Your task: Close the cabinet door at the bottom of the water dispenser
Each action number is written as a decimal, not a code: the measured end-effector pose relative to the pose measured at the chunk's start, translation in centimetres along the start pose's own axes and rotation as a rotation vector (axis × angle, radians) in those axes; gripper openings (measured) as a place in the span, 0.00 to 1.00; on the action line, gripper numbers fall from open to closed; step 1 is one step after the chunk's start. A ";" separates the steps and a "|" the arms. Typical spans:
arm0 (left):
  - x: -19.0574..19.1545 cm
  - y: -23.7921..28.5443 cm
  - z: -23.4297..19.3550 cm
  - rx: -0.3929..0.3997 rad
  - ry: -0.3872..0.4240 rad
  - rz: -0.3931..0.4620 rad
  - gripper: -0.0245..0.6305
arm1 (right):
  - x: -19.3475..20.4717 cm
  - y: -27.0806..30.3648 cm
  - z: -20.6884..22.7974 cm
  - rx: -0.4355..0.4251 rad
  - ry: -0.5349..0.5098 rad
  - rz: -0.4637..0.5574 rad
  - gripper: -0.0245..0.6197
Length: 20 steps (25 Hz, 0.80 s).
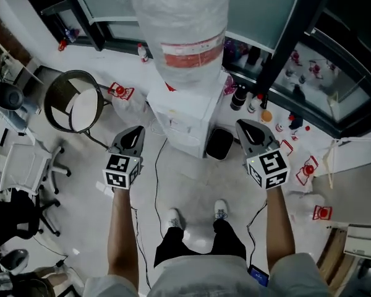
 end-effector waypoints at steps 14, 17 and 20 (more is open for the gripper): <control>-21.1 -7.1 -0.5 -0.098 0.217 0.264 0.08 | -17.0 1.9 0.0 -0.058 -0.219 0.188 0.08; -23.0 -8.3 -0.9 -0.111 0.232 0.295 0.08 | -18.2 2.2 -0.8 -0.058 -0.216 0.214 0.08; -24.4 -9.3 -1.6 -0.133 0.235 0.322 0.08 | -19.1 2.5 -1.7 -0.067 -0.224 0.231 0.08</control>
Point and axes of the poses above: the fingertips, and each gripper's own axes: y forward along the fingers, z to its right, x out of its underside, the point moved 2 cm from there along -y, backward along the fingers, and after that the axes turned 12 degrees about z, right-handed, at the moved point
